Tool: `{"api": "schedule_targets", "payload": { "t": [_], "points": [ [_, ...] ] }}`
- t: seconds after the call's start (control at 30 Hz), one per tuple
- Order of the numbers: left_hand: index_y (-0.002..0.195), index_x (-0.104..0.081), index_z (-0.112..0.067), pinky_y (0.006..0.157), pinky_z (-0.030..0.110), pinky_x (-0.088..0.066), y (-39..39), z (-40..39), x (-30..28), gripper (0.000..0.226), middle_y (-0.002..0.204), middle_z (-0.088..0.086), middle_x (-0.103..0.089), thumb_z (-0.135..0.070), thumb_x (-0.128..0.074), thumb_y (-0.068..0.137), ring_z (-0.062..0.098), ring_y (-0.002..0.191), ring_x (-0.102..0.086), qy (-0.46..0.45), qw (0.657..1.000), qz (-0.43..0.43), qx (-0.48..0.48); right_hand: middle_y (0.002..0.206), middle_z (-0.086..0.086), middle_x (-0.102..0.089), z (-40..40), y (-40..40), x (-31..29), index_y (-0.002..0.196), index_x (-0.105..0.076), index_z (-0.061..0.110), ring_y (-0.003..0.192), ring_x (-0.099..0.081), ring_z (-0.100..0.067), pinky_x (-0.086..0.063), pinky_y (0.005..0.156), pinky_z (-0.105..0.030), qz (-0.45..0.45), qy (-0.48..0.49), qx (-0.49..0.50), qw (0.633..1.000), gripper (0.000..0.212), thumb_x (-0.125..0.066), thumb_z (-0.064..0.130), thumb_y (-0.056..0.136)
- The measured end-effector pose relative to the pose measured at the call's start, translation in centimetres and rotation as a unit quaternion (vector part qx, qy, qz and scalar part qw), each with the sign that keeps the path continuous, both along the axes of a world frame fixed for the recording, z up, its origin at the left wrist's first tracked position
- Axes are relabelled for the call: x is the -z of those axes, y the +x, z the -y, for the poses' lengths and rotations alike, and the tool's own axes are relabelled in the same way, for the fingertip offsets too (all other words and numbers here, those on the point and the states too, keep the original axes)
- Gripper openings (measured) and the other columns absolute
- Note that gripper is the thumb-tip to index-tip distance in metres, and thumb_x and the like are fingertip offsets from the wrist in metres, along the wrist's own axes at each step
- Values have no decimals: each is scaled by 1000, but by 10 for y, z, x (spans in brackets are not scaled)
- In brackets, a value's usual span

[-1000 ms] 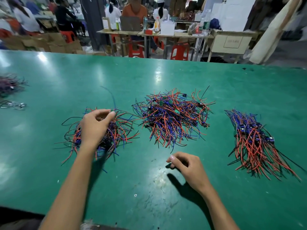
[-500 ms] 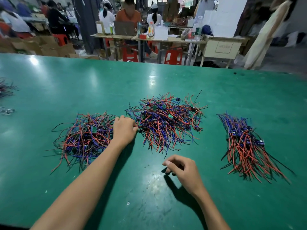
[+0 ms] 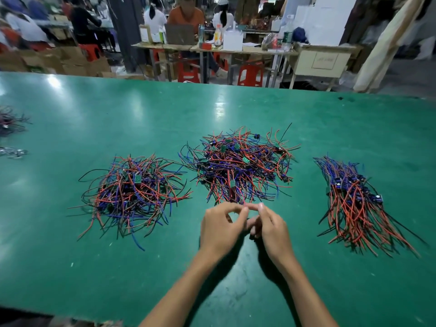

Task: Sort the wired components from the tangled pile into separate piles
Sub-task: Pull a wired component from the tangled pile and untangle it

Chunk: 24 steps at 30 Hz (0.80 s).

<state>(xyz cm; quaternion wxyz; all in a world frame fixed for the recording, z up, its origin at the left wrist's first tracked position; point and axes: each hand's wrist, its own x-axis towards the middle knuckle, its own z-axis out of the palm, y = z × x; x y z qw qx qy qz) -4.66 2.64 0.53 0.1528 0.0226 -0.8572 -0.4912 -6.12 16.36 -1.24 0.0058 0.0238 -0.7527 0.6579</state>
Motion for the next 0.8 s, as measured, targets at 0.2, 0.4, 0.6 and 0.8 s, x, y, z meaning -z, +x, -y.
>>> {"api": "schedule_targets", "payload": {
  "t": [0.2, 0.4, 0.6, 0.8],
  "points": [
    [79, -68, -26, 56, 15, -36, 12, -8, 18, 11, 89, -13, -60, -35, -69, 85, 6, 52, -48, -20, 992, -92, 84, 75, 5, -73, -3, -2, 6, 97, -78, 32, 71, -65, -10, -54, 69, -27, -1, -7, 13, 1000, 22, -58, 41, 100],
    [61, -59, -17, 55, 38, -43, 10, -1, 14, 50, 59, -2, -57, -55, -49, 93, 15, 53, -53, 177, 983, -5, 43, 60, -1, -59, -7, 5, -2, 91, -74, 11, 54, -50, -9, -49, 56, -25, -26, -73, -25, 997, 6, -70, 13, 94],
    [95, -76, -16, 58, 28, -53, -1, 3, 5, 22, 90, 11, -77, -26, -57, 102, 15, 60, -65, 342, 936, 66, 43, 59, -4, -57, -9, 17, -9, 83, -71, 3, 55, -49, -15, -38, 49, -27, -30, -52, -128, 990, 18, -72, 21, 80],
    [97, -76, -10, 59, 21, -50, 4, 15, 4, 10, 81, 10, -73, -17, -70, 93, 14, 58, -59, 392, 909, 70, 119, 61, -1, -63, -9, 19, -7, 78, -76, 12, 60, -53, -13, -40, 58, -24, -48, -23, -150, 987, 34, -70, 45, 84]
  ]
}}
